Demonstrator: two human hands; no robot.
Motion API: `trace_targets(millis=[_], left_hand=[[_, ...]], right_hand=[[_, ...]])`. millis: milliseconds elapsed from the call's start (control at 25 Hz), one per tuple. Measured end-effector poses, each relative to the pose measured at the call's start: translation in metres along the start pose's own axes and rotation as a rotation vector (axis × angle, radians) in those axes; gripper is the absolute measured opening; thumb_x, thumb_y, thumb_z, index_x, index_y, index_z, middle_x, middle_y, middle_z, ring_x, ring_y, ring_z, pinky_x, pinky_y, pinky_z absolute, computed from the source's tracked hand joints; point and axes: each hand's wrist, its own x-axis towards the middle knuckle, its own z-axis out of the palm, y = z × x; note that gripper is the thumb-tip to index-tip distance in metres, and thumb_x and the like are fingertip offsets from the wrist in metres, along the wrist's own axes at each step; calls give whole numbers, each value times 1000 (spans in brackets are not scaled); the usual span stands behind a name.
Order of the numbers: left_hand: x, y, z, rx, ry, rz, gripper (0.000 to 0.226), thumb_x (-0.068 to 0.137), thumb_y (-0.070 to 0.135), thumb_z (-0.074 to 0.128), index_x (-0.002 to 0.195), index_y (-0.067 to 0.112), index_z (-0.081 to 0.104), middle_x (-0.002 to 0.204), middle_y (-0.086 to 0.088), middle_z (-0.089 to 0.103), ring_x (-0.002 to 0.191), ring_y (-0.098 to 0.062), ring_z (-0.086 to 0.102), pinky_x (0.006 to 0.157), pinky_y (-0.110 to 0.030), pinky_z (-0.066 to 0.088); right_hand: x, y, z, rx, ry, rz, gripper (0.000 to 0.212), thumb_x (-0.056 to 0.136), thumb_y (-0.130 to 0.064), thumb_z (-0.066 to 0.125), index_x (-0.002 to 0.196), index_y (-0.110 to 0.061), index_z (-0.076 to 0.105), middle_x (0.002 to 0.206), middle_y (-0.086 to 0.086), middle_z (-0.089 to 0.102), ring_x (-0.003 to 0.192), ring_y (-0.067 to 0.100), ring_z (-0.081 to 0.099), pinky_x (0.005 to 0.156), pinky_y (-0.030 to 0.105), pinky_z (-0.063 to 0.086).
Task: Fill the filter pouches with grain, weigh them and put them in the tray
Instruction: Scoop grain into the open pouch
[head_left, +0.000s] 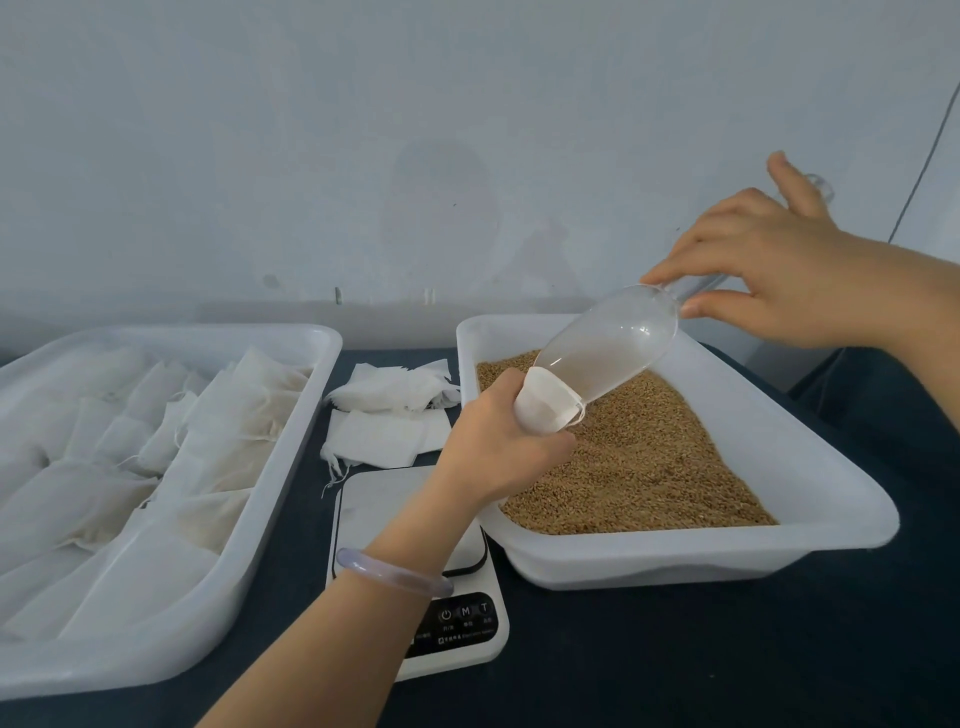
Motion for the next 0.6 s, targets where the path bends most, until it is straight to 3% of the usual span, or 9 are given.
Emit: trace_targets(millis=[120,240,320,480,600], left_hand=[[2,-1,0,-11,-19,12,39,66,31,73,99,28,52,88,8,62,79,-12,62,69,-33,55],[4,-2,-1,-19,-19,28,34,69,27,74,94,31,51,85,11,60,76,-8,61,63,-25,50],[5,-2,-2,-64,48,39,30,70,24,72,89,32,51,81,12,60,72,-9,60,59,-24,48],[1,-4,-1,-140,131,50,24,69,22,68,79,30,47,70,9,57,61,-11,56,55,-31,48],[0,-6,0,-106,119,65,30,74,19,69,77,33,44,72,11,55,62,-8,55,53,-23,46]], right_hand=[[-5,-2,4,9,-29,-2,34,84,-32,58,118,-34,62,104,-12,54,119,18,41,113,41,-11],[-7,6,1,51,28,-37,33,80,-35,60,113,-37,64,99,-15,53,110,13,42,110,36,-6],[-7,23,6,110,20,63,32,81,-37,63,112,-40,63,103,-14,56,110,13,45,110,36,0],[-26,38,56,29,-287,313,34,88,-35,61,121,-38,56,122,-7,57,118,16,48,110,37,13],[-47,28,97,-97,-403,326,35,88,-36,61,122,-40,56,115,-13,59,108,12,52,107,35,19]])
